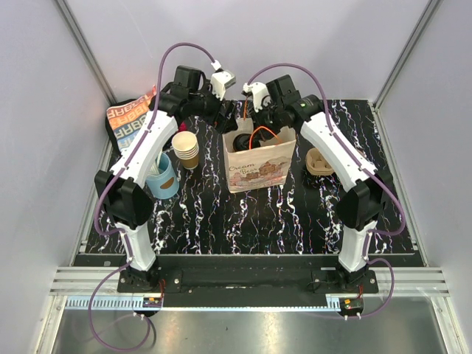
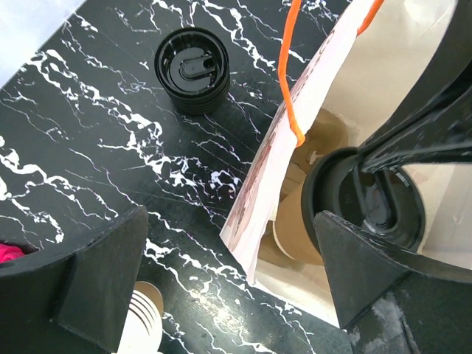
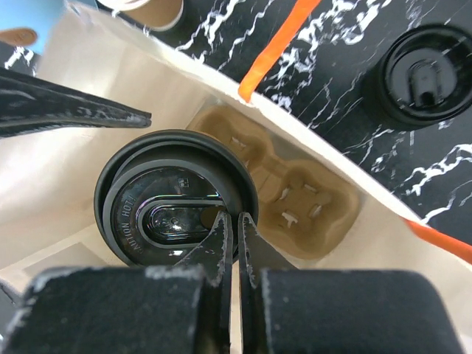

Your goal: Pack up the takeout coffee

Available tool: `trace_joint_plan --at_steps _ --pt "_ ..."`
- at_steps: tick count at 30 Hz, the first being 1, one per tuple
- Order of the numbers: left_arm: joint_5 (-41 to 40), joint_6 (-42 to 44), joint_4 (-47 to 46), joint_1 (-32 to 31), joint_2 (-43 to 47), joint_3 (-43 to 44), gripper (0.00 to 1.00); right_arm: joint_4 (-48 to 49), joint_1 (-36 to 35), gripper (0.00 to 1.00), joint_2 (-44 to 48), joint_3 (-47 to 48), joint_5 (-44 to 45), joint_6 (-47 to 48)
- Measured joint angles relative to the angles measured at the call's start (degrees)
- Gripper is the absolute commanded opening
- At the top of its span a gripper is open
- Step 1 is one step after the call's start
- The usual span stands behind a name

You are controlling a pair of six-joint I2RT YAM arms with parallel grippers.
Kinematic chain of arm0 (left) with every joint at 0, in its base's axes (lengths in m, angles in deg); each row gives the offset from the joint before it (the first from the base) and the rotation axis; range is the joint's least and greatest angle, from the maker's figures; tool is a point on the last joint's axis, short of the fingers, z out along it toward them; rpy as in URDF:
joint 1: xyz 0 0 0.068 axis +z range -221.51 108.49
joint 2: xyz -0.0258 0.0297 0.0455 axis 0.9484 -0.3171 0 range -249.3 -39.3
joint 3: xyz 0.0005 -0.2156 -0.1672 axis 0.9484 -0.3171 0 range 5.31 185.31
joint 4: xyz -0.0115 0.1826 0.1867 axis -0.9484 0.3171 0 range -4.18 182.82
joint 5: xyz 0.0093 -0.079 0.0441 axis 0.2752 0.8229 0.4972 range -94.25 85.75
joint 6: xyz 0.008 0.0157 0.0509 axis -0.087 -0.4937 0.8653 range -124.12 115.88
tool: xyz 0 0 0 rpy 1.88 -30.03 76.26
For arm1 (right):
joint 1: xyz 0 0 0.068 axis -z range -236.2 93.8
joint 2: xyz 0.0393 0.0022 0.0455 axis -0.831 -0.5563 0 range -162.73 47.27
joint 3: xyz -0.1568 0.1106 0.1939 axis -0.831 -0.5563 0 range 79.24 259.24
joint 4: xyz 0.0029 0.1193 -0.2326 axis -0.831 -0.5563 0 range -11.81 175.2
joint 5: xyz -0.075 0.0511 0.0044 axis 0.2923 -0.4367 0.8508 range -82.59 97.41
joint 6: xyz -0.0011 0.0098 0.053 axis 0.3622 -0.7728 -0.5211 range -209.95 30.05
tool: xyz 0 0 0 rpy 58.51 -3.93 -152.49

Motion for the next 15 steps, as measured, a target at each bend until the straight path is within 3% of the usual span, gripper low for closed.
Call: trace_joint_plan --at_steps 15 --pt "-4.4 -4.1 -1.9 0.0 -1.7 -0.6 0.99 3.3 -0.5 0.00 0.0 -6.7 0.0 0.1"
